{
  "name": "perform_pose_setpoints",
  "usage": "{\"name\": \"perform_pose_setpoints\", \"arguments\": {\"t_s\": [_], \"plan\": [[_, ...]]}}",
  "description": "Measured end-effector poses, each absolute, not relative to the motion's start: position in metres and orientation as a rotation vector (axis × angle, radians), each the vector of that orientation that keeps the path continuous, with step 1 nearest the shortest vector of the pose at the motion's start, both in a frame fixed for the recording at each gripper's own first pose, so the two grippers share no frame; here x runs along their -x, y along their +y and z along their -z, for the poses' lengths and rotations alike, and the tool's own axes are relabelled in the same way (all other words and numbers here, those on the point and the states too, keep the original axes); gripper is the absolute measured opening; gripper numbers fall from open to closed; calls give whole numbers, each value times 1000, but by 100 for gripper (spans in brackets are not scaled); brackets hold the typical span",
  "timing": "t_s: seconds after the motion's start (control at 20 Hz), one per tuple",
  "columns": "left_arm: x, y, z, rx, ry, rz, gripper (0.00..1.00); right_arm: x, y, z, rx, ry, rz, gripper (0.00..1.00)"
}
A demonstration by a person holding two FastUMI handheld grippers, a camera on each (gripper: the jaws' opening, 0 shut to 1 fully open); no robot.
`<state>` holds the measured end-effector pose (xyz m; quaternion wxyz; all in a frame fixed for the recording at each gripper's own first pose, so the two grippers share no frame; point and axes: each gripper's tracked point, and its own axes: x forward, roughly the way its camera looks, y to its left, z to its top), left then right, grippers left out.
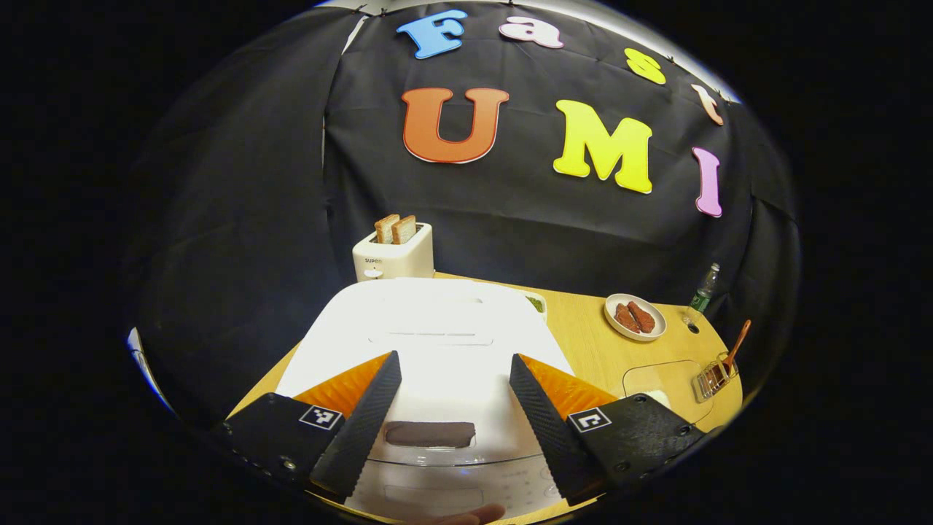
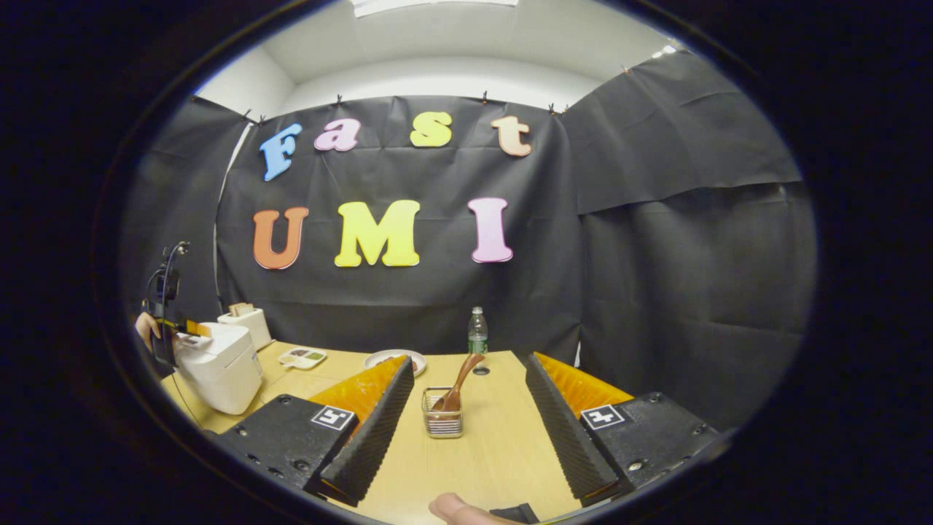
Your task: Close the left gripper, press the button to open the rice cooker; take a wooden spoon from the chopstick holder with the right hand, scoop a spoonful of rice and pour it into the rice cooker, then put the wooden spoon back into the chopstick holder.
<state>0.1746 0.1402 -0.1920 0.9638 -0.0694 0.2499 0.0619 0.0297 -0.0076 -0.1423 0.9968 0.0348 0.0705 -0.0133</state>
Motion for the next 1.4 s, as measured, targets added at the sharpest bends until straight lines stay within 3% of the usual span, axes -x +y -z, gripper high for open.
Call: {"name": "perform_pose_setpoints", "arguments": {"t_s": [0.7, 1.05, 1.4], "plan": [[-172, 143, 197, 101, 473, -134, 95, -47, 3, 156, -114, 166, -36, 98], [-149, 144, 154, 184, 340, -166, 90, -49, 0, 147, -137, 147, -21, 98], [-88, 110, 88, 160, 209, -117, 94, -34, 21, 133, -129, 123, -41, 98]]}}
